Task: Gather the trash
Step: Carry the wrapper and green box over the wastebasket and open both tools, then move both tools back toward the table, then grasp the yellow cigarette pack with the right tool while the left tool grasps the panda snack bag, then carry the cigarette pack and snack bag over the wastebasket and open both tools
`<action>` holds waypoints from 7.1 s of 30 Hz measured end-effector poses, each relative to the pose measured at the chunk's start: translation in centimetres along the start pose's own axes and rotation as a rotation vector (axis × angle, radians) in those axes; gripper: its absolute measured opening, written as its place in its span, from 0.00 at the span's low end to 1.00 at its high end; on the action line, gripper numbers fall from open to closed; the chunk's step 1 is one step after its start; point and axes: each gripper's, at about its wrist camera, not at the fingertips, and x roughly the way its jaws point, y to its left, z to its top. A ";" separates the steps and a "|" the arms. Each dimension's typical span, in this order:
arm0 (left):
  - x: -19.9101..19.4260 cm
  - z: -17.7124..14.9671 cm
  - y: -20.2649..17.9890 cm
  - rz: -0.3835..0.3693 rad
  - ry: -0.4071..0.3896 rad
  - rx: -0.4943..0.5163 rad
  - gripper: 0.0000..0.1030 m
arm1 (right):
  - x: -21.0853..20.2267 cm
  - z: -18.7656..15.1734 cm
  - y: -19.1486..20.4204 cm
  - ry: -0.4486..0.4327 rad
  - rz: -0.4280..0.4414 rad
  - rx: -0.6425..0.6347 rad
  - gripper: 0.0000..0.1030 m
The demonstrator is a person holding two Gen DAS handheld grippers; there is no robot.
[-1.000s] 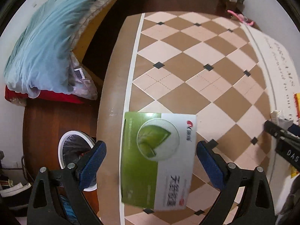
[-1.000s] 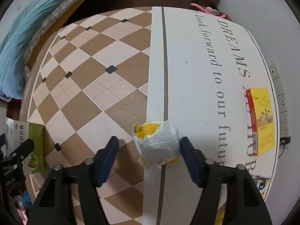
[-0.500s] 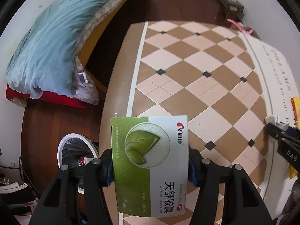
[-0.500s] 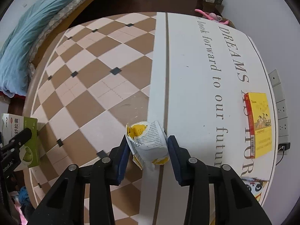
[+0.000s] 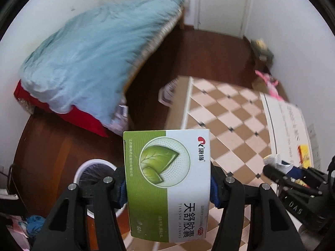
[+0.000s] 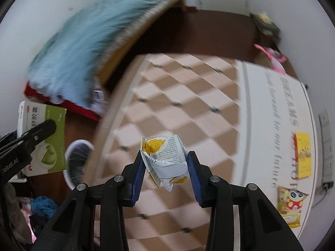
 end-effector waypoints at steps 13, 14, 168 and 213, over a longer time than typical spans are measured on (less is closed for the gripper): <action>-4.5 -2.9 17.7 0.127 -0.045 -0.192 0.53 | 2.6 -0.2 19.8 0.024 0.200 -0.205 0.41; -3.8 -3.4 19.2 0.135 -0.026 -0.214 0.53 | 3.9 -0.5 21.3 0.044 0.209 -0.213 0.41; 2.3 -18.9 -14.2 -0.117 0.343 0.137 0.39 | -2.9 -22.4 -17.9 0.172 -0.024 0.340 0.59; -5.6 -10.9 7.2 -0.016 0.048 -0.130 0.40 | -5.4 -9.5 8.0 -0.033 0.122 -0.061 0.58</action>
